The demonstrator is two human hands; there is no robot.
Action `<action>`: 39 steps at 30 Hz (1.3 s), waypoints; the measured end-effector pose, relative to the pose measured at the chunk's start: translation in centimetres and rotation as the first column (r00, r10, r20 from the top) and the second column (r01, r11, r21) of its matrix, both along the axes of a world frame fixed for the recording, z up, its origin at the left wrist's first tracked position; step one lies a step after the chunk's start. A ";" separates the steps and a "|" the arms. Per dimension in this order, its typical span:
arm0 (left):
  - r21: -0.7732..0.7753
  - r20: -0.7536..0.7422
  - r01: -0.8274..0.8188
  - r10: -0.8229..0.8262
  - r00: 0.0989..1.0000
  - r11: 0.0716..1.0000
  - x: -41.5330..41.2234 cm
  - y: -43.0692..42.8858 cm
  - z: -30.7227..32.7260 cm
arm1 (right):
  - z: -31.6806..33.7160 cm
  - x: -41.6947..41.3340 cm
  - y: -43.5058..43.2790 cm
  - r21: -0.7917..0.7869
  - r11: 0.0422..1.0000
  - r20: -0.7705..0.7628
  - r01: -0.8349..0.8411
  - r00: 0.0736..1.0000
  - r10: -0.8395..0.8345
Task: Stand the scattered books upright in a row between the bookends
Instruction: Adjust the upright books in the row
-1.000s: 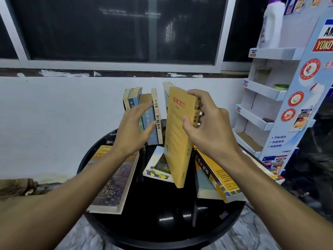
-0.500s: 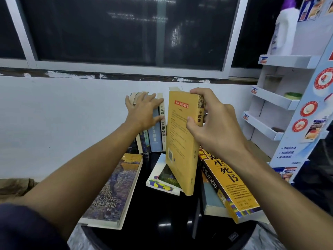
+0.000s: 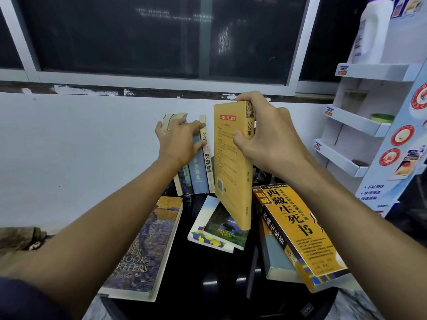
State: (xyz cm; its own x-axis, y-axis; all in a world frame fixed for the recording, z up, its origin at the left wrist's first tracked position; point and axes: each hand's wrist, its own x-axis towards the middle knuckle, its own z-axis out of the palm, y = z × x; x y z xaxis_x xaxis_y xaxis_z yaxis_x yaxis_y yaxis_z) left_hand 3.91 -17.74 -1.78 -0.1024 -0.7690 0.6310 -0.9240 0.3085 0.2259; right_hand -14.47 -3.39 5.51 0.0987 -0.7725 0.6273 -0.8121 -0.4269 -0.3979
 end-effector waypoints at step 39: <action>-0.031 -0.047 -0.011 0.010 0.999 0.999 1.0 -0.7 -1.1 | -1.3 2.9 -9.7 -0.219 0.968 0.072 -0.123 0.987 0.141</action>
State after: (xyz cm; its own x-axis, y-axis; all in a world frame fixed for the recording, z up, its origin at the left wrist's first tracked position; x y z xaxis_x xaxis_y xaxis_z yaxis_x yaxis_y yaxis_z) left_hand 4.90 -18.40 -2.84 -0.0641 -0.7498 0.6585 -0.9158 0.3064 0.2598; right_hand -11.60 -13.05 4.23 0.1289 -0.6037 0.7867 -0.7094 -0.6105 -0.3522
